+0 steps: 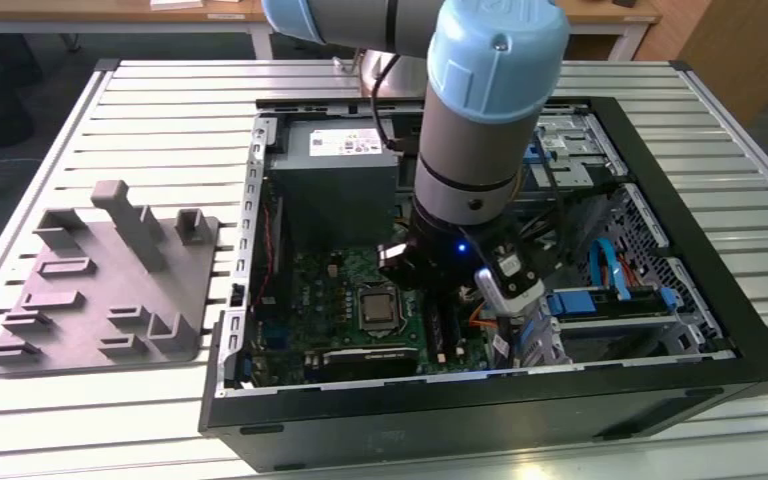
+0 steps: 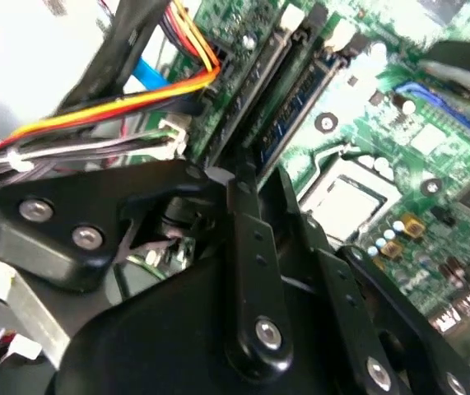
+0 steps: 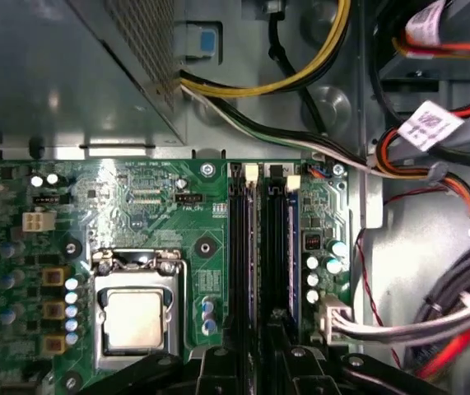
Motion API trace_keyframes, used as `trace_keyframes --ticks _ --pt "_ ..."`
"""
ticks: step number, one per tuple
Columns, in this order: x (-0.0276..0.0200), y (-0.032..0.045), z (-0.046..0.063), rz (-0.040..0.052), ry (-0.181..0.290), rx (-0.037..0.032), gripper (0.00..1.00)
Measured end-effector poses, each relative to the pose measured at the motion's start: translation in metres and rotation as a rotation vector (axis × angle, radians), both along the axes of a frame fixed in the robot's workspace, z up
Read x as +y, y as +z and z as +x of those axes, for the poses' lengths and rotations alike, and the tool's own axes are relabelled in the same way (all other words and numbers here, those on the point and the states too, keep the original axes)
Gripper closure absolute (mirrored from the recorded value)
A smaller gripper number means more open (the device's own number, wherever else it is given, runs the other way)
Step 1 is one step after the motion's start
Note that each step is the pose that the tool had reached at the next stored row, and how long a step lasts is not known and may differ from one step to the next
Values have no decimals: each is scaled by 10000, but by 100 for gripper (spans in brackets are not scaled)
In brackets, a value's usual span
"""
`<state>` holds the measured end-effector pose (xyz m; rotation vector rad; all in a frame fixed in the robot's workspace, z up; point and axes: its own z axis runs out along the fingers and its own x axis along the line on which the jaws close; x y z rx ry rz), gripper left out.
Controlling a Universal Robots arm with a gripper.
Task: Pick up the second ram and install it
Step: 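Insert the second ram into the second slot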
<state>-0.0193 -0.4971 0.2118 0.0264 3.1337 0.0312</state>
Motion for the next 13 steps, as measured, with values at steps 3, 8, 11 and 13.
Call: trace_keyframes --ticks 3,8,11,13 --pt "1 105 0 3 0 -1 73" --pt "35 241 0 4 0 -2 75" --pt "90 271 0 1 1 -1 87" --pt "157 270 0 18 1 -3 90"
